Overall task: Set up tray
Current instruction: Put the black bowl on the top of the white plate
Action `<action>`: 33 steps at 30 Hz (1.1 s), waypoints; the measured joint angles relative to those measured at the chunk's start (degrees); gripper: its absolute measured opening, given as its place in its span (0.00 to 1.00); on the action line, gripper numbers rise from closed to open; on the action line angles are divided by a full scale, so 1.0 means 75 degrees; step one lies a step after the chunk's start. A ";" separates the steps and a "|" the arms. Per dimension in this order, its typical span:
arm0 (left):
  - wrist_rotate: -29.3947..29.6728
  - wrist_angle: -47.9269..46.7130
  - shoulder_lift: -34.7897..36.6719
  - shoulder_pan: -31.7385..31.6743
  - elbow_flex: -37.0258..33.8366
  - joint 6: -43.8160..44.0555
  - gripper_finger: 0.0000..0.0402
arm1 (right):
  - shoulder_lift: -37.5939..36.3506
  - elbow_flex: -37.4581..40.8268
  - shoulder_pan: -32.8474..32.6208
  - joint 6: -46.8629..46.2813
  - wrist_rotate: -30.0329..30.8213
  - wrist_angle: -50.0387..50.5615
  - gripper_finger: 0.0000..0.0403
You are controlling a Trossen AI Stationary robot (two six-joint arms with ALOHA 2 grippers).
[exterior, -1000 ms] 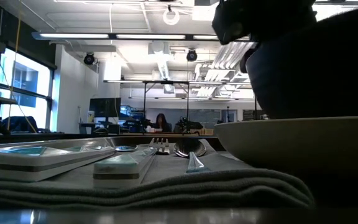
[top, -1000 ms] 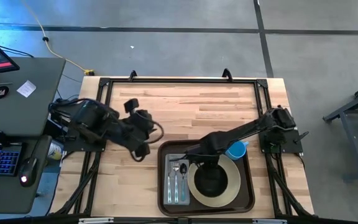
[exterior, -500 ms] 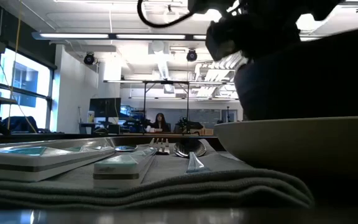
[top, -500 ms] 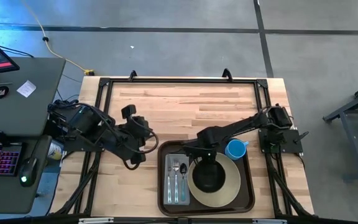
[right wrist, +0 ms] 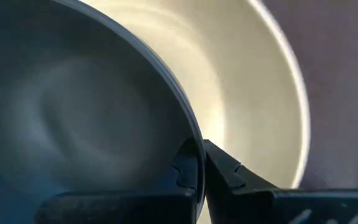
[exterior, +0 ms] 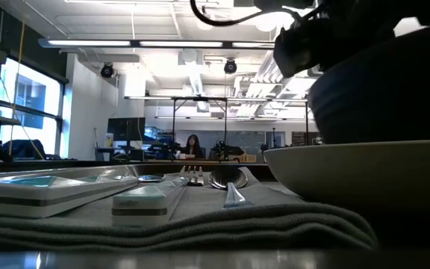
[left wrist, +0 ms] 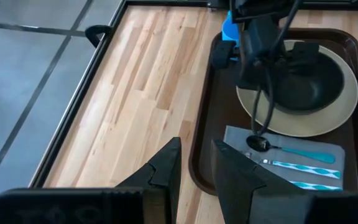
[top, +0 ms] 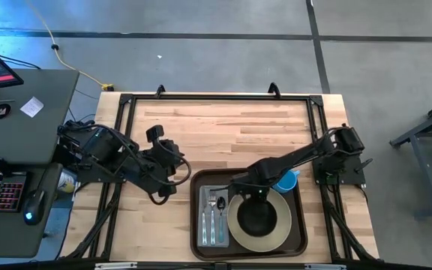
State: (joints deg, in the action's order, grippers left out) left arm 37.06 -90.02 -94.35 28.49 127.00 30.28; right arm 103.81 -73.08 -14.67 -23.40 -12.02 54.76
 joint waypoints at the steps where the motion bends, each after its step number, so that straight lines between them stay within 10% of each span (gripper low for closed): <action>1: 0.0000 -0.0002 0.0000 0.0000 0.0000 0.0003 0.30 | -0.0053 0.0057 0.0006 -0.0082 0.0016 0.0004 0.00; 33: 0.0024 0.0000 0.0000 -0.0003 0.0000 0.0224 0.30 | -0.0224 0.0120 -0.0584 -0.1565 0.0158 0.0413 0.18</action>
State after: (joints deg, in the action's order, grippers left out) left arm 37.24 -90.02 -94.35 28.47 127.00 31.97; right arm 102.13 -72.18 -19.05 -35.14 -10.84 57.86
